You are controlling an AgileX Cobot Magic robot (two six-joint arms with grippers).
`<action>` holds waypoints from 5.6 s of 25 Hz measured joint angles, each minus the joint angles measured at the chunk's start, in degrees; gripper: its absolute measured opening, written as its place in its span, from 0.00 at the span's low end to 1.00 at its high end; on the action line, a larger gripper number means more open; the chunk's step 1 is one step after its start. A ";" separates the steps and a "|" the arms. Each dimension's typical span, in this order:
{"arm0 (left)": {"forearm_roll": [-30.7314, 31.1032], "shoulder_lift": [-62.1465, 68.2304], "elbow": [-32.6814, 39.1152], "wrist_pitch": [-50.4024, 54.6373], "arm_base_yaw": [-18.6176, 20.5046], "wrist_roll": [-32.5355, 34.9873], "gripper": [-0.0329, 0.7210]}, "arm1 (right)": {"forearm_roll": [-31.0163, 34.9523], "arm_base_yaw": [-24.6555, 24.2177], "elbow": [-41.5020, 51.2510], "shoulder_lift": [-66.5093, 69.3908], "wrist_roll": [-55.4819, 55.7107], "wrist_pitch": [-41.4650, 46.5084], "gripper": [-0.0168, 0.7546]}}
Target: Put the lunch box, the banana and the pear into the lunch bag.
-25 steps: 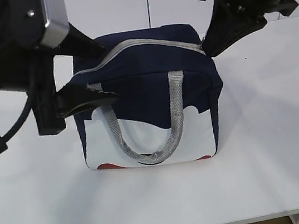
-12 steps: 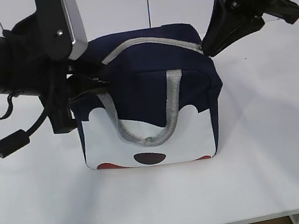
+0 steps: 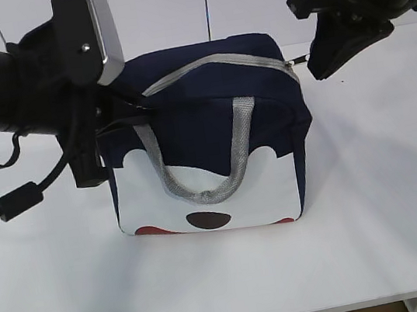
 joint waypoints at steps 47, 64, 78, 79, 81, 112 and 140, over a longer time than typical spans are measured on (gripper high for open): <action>0.22 0.00 0.00 2.09 0.00 0.01 0.05 | 19.54 -3.52 0.00 2.48 28.45 0.11 0.05; 0.22 0.00 0.00 2.08 0.11 0.01 0.05 | 20.60 -8.53 0.00 2.52 25.85 0.20 0.05; 0.11 0.00 0.00 2.08 1.15 -0.09 0.05 | 20.86 -9.60 0.00 3.36 24.26 0.55 0.05; 0.11 0.00 0.00 2.08 1.15 -0.09 0.05 | 20.86 -9.60 0.00 3.49 23.78 0.55 0.05; 0.11 0.00 0.00 1.97 1.15 -0.09 0.05 | 20.76 -9.60 0.00 3.62 23.43 0.55 0.05; -0.11 0.00 0.00 0.66 5.37 -1.66 0.05 | 13.37 -9.69 5.03 5.87 13.44 -0.05 0.05; -0.11 0.00 0.00 0.78 5.76 -1.88 0.05 | 22.37 -10.01 5.28 18.26 -36.32 -2.10 0.05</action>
